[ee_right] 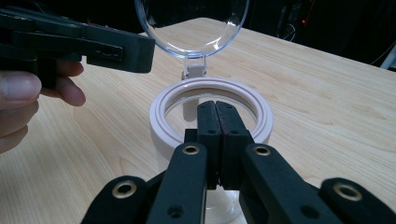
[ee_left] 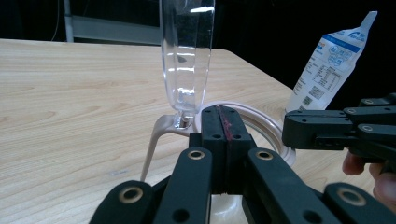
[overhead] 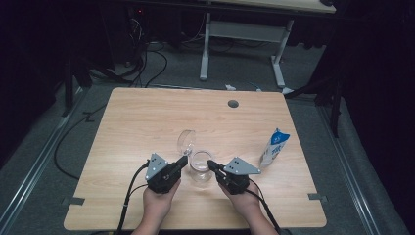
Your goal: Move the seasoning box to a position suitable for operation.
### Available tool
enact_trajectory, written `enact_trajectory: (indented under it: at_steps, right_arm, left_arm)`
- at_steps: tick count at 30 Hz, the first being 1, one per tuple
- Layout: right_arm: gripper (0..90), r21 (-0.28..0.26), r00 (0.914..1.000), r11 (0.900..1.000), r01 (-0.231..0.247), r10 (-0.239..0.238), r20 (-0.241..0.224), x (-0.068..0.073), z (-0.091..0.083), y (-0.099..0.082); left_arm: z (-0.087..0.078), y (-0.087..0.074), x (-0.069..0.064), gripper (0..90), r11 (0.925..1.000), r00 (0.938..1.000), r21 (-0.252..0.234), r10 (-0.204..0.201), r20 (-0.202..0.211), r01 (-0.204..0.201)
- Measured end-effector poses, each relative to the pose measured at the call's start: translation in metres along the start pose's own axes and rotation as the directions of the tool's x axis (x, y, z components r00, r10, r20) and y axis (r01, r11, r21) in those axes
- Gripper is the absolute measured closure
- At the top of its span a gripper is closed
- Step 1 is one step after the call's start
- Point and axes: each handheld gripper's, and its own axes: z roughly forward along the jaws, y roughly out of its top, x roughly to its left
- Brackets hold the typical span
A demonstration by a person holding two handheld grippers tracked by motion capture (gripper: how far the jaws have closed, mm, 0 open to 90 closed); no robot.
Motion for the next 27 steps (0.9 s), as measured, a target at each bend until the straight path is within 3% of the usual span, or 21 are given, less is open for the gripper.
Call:
enact_trajectory:
  at_steps: [6, 8, 12, 20, 24, 27]
  right_arm:
    - [87.1, -0.002, 1.0000, 1.0000, 0.000, 0.000, -0.005, 0.000, 0.001, 0.000]
    - [81.5, 0.002, 0.9998, 1.0000, -0.010, 0.010, -0.015, 0.000, 0.000, 0.000]
    - [79.0, -0.009, 0.9997, 0.9997, -0.022, 0.022, -0.004, -0.003, -0.003, 0.001]
    - [76.7, -0.017, 0.9976, 0.9984, -0.054, 0.055, 0.043, -0.018, -0.015, -0.001]
    - [75.7, -0.006, 0.9957, 0.9984, -0.057, 0.057, 0.073, -0.024, -0.018, -0.006]
    - [74.7, 0.015, 0.9928, 0.9979, -0.063, 0.062, 0.103, -0.027, -0.022, -0.012]
  left_arm:
    - [-0.002, -0.003, 0.002, 89.9, 0.9999, 0.9999, 0.011, 0.011, -0.008, -0.011]
    - [-0.003, -0.005, 0.004, 88.6, 0.9995, 0.9996, 0.023, 0.022, -0.017, -0.021]
    - [-0.005, -0.012, 0.011, 82.3, 0.9968, 0.9990, 0.077, 0.027, -0.035, -0.024]
    - [-0.025, -0.028, 0.036, 65.1, 0.9824, 0.9918, 0.176, 0.082, -0.098, -0.063]
    - [-0.033, -0.034, 0.043, 58.1, 0.9788, 0.9867, 0.189, 0.103, -0.125, -0.078]
    - [-0.034, -0.036, 0.048, 53.1, 0.9676, 0.9810, 0.228, 0.142, -0.133, -0.109]
